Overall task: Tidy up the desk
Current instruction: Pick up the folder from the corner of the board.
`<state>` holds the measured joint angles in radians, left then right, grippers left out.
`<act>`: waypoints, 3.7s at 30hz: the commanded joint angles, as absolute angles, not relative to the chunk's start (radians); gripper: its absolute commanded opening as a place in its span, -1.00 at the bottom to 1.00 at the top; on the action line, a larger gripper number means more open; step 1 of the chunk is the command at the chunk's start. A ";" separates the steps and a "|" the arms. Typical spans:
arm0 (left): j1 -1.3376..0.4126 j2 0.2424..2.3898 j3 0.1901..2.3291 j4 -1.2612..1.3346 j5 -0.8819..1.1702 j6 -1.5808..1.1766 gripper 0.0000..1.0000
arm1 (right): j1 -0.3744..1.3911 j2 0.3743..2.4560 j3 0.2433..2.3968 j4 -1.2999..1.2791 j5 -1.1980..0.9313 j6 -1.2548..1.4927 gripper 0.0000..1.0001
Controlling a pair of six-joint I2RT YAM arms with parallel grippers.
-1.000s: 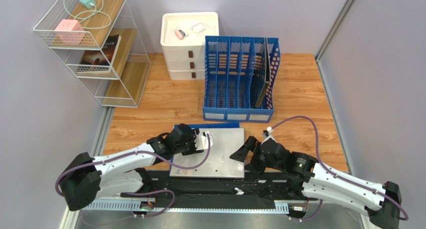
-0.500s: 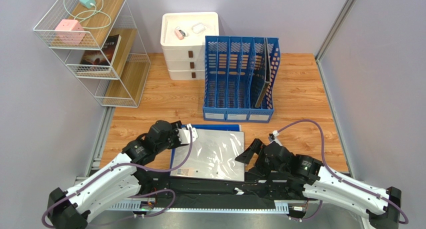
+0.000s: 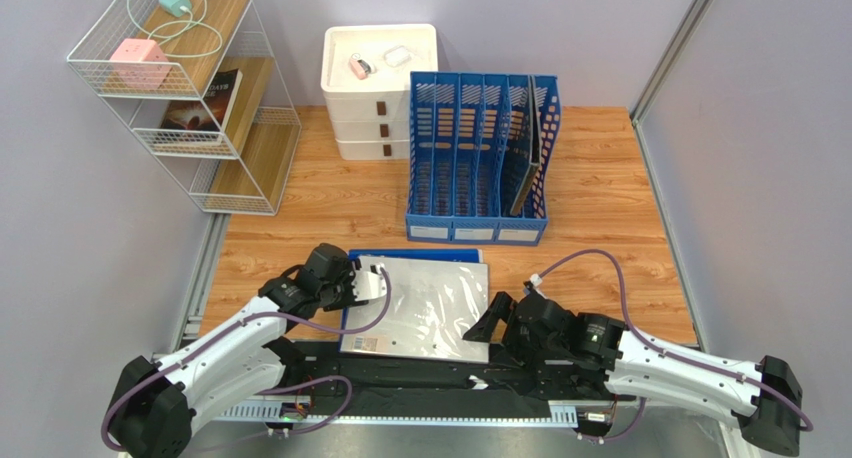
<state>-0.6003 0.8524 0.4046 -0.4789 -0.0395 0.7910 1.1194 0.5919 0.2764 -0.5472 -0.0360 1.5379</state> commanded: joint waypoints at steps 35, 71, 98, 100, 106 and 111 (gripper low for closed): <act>-0.710 0.976 0.426 -0.380 0.008 0.735 0.15 | 1.302 0.564 0.085 -0.075 0.178 1.724 1.00; -0.742 0.954 0.428 -0.367 0.028 0.698 0.14 | 1.388 0.670 0.294 -0.081 0.474 1.551 0.41; -0.765 0.744 0.503 -0.204 -0.240 0.464 0.15 | 1.410 0.825 0.653 -0.457 0.549 1.306 -1.00; -0.750 0.662 0.520 -0.163 -0.299 0.428 0.17 | 1.437 0.856 0.775 -0.601 0.589 1.257 -1.00; -0.683 0.459 0.503 -0.133 -0.255 0.382 0.21 | 1.557 0.952 1.086 -1.026 0.848 1.227 -1.00; -0.678 0.482 0.450 -0.109 -0.275 0.382 0.22 | 1.595 1.049 1.339 -1.209 0.959 1.164 -1.00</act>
